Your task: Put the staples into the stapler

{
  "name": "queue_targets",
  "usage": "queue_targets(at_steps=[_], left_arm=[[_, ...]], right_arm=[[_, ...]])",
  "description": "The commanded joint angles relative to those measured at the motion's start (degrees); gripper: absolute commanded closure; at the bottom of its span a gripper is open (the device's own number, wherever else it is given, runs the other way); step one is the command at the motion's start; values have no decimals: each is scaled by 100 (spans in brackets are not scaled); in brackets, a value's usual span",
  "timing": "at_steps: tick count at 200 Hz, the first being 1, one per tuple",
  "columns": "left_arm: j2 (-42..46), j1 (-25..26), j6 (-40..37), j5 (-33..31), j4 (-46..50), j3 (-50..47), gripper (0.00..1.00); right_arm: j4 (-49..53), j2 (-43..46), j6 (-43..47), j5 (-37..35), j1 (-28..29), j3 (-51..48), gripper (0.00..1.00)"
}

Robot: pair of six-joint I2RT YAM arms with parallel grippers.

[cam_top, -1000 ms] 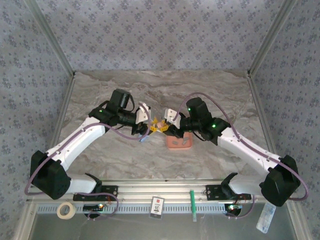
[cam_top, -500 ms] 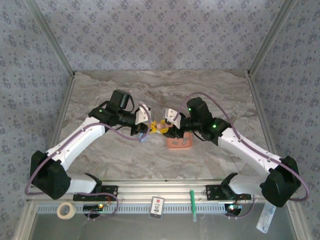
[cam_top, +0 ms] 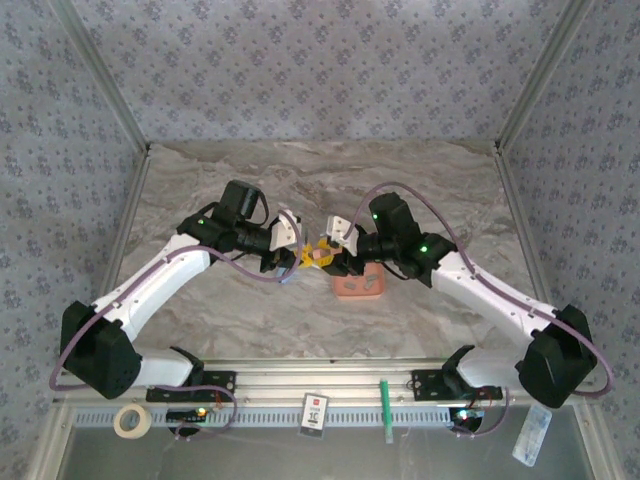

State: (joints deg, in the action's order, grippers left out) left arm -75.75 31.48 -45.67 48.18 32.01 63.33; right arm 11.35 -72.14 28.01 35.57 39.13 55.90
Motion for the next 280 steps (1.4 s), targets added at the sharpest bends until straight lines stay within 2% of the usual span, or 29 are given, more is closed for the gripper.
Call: queue_targets(at_steps=[1,9,40,84,142,161,194,219,280], left_arm=[[82,7,-117,105,76,127,97],[86,-1,-104,112,60,118,97],[95,-15,12,120,-122,3,99],[266,-294,545,533,-779,-388,100],[256,-480,878,574,-1287,-802,100],[194,-478,936,562,-1360,-866,89],[152,-478,962,534,-1341,-854,57],[185,-450,968,497,-1277,-746,50],[425,-184,1060,393,-1225,-254,42]], right_arm=[[-51,-61,-92,176,58,201,59],[-48,-68,-89,187,58,198,60],[-88,25,-140,287,-38,134,76],[-736,616,-585,498,-496,-478,79],[-1860,1278,-1433,834,-1054,-1153,83],[-2233,1350,-1677,939,-1135,-1235,84],[-2381,1349,-1746,991,-1158,-1181,85],[-2281,1309,-1690,1010,-1161,-1107,85],[-1556,1144,-1250,1039,-1056,-819,85]])
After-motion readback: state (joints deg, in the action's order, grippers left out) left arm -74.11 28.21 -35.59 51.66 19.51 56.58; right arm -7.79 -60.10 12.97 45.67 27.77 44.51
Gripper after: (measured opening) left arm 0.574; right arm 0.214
